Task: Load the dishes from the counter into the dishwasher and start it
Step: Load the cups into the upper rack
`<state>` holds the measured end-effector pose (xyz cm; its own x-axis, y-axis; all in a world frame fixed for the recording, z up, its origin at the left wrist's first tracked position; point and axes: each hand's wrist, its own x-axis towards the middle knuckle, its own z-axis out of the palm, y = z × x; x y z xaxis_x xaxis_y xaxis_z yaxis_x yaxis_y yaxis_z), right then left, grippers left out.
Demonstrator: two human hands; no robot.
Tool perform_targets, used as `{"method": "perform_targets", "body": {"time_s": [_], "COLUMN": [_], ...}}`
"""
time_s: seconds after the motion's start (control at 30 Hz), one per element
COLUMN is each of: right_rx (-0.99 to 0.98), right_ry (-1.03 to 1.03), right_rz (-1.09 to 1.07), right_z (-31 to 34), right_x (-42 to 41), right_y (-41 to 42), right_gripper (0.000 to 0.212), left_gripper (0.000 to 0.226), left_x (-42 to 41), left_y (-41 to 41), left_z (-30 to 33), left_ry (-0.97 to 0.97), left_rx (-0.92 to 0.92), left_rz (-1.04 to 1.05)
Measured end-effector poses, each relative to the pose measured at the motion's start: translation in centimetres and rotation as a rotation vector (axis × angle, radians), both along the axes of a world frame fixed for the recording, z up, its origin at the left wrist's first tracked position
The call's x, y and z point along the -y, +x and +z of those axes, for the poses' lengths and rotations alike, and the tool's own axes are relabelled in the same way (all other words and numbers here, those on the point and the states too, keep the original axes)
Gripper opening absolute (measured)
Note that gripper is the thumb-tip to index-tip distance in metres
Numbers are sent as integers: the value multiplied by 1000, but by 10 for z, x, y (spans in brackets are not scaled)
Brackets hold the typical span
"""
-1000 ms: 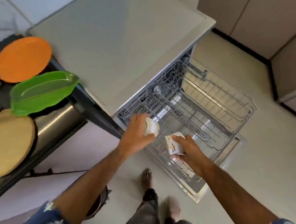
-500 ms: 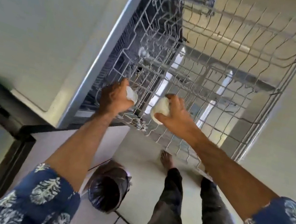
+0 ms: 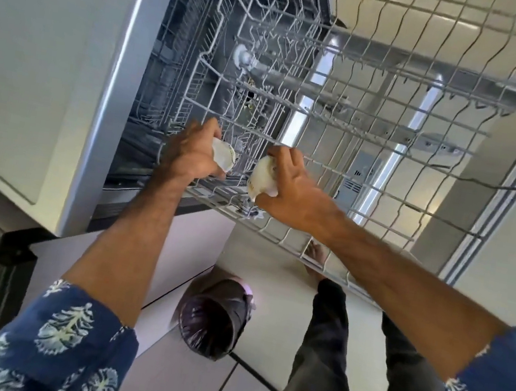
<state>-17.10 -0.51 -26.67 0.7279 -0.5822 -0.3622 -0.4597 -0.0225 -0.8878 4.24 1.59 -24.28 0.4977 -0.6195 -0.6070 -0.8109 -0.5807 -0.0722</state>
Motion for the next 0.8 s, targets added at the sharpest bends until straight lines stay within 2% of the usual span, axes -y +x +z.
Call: {"method": "perform_targets", "body": {"time_s": [0.17, 0.4, 0.47, 0.57, 0.8], "right_rx": [-52, -189, -219, -219, -199], "right_ry": [-197, -472, -546, -543, -468], "right_rz": [77, 244, 272, 263, 293], "right_z": [-5, 4, 4, 2, -12], "right_x": [1, 0, 0, 3, 1], "right_y": [7, 32, 41, 51, 62], "right_gripper": [74, 79, 78, 83, 79], "left_gripper": [74, 38, 41, 53, 49], "left_x": [0, -11, -17, -27, -49], "left_y": [-7, -1, -1, -6, -11], "left_z": [6, 10, 12, 16, 20], "left_ry": [67, -39, -81, -213, -336], "left_rx": [51, -103, -85, -23, 10], "left_rz": [-188, -38, -44, -89, -188]}}
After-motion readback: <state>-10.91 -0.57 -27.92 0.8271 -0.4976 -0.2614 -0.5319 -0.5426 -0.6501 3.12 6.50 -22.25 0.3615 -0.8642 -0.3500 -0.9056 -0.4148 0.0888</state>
